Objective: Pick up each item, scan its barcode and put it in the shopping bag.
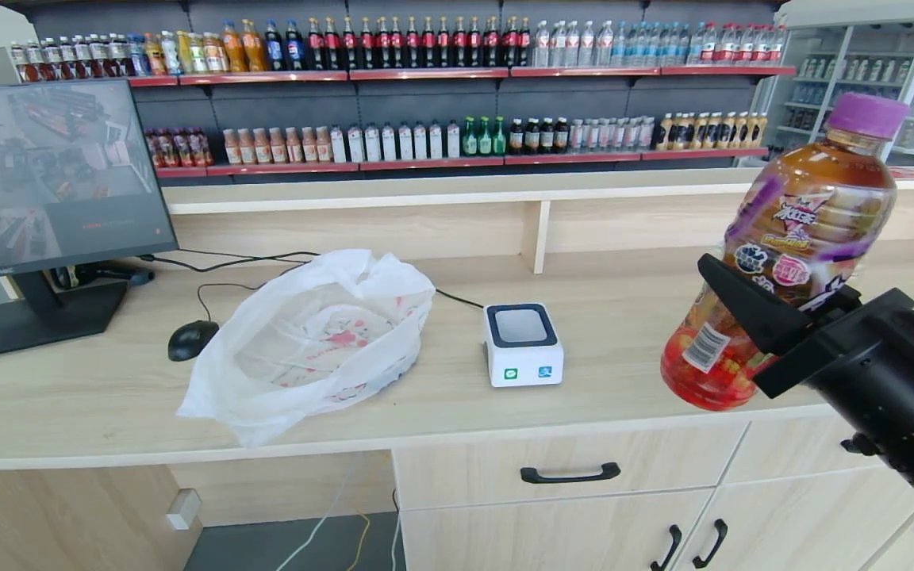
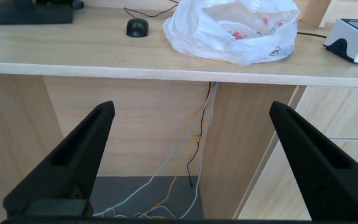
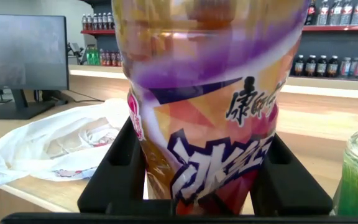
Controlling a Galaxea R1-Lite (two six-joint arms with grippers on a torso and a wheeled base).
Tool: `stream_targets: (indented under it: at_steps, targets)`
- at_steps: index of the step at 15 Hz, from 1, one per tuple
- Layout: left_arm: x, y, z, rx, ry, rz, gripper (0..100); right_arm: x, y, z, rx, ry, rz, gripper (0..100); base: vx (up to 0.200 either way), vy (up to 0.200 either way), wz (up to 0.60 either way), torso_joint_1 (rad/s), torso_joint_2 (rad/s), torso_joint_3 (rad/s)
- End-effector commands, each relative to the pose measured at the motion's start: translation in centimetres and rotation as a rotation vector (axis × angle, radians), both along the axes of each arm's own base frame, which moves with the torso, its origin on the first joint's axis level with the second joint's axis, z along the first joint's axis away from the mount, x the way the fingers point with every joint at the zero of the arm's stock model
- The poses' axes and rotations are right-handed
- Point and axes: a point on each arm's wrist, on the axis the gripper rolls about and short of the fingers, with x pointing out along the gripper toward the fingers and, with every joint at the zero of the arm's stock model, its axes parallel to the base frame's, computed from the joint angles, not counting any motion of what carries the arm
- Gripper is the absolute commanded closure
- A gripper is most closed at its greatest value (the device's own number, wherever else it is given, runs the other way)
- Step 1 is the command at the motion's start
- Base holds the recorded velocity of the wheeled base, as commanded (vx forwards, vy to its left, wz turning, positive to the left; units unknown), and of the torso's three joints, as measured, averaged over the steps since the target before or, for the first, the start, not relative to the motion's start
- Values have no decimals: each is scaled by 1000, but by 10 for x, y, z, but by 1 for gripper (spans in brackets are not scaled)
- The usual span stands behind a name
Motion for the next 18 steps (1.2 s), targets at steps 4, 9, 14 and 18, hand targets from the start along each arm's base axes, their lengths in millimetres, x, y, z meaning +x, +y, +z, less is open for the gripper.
stream_targets:
  at_steps: [4, 9, 14, 18]
  targets:
    - [0, 0, 0, 1, 1, 1, 0, -3, -2, -1, 0, 0, -1, 100, 0, 200, 0, 2, 0, 5]
    - [0, 0, 0, 0, 0, 1, 0, 0, -1, -4, -12, 11, -5, 100, 0, 200, 0, 5, 6, 1]
    - [0, 0, 0, 3, 1, -1, 0, 5, 1, -6, -11, 14, -15, 100, 0, 40, 0, 0, 0, 0]
    - [0, 0, 0, 3, 0, -1, 0, 21, 9, -12, -50, 28, -52, 100, 0, 0, 0, 0, 0, 0]
